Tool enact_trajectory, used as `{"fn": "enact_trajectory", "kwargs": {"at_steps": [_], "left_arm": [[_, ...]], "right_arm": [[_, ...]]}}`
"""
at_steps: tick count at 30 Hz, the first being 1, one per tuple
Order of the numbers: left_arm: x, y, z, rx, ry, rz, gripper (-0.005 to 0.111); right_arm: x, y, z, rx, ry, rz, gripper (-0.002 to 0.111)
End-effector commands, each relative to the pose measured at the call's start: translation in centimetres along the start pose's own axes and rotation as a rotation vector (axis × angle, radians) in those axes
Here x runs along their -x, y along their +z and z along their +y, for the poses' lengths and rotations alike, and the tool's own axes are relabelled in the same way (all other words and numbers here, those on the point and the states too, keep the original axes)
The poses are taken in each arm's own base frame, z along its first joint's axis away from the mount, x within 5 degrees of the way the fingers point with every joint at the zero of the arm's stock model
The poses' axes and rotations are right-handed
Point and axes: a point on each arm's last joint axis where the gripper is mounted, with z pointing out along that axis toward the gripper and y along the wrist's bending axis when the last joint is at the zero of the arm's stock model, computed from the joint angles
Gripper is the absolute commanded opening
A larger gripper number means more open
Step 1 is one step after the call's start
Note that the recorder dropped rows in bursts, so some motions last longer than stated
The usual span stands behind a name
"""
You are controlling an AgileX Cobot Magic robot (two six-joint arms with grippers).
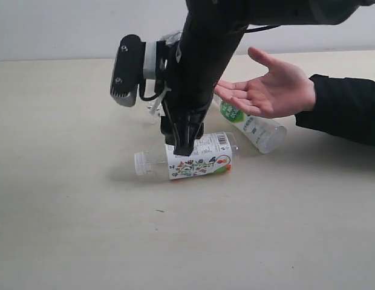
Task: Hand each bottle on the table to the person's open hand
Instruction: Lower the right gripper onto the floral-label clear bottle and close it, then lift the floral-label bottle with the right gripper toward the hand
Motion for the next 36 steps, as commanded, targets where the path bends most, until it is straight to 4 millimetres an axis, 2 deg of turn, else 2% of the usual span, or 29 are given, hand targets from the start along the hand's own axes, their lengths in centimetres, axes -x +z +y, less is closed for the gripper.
{"fn": "enact_trajectory", "kwargs": {"at_steps": [1,5,11,18,30,36], "left_arm": [[0.0,0.0,0.0,0.001,0.005,-0.007,0.0],[0.0,0.0,0.0,0.001,0.005,-0.007,0.0],[0.0,0.0,0.0,0.001,0.005,-0.007,0.0],[0.0,0.0,0.0,0.001,0.005,-0.007,0.0],[0.0,0.0,0.0,0.001,0.005,-0.007,0.0],[0.0,0.0,0.0,0.001,0.005,-0.007,0.0]], "right_arm": [[0.8,1.5,0.6,-0.02,-0.088,0.036,0.063],[0.9,3.2,1.0,-0.01,-0.13,0.077,0.068],[0.5,5.5,1.2,0.017,-0.138,0.125,0.069],[-0.2,6.6,0.6,-0.039,-0.134,0.206,0.073],[-0.6,9.1,0.8,-0.025,-0.165,0.236,0.075],[-0.4,9.5,0.7,-0.043,-0.156,0.214,0.075]]}}
